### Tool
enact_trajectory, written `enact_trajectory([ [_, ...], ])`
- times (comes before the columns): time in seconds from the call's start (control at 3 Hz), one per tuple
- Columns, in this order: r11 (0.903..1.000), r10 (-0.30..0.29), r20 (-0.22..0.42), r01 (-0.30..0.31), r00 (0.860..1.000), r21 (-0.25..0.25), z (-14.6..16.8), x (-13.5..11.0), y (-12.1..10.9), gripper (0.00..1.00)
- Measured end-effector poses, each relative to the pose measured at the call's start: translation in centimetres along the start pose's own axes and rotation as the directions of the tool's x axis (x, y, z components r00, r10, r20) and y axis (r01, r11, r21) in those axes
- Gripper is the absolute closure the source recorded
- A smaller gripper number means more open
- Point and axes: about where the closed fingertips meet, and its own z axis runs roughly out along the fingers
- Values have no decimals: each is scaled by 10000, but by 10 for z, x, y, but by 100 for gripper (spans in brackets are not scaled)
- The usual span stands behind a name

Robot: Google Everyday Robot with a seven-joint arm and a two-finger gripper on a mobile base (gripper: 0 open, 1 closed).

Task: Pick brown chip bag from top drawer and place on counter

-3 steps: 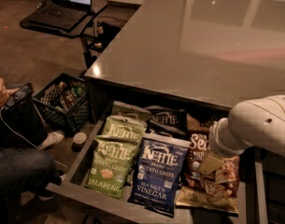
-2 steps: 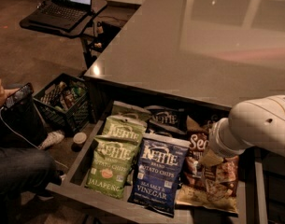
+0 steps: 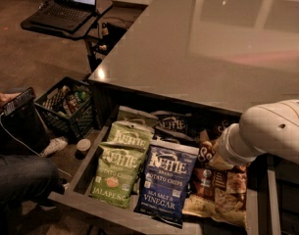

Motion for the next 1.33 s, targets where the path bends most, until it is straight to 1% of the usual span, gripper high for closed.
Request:
enact_trajectory([
  [0.33, 10000, 0, 0, 0, 10000, 0, -4, -1, -1, 100],
  [0.67, 9985, 460, 348, -450, 9983, -302, -21, 4, -5, 100],
  [1.0, 9908, 1152, 857, -1084, 9896, -808, -49, 14, -10, 100],
  [1.33, 9804, 1622, 1136, -1470, 9802, -1314, -76, 27, -9, 100],
])
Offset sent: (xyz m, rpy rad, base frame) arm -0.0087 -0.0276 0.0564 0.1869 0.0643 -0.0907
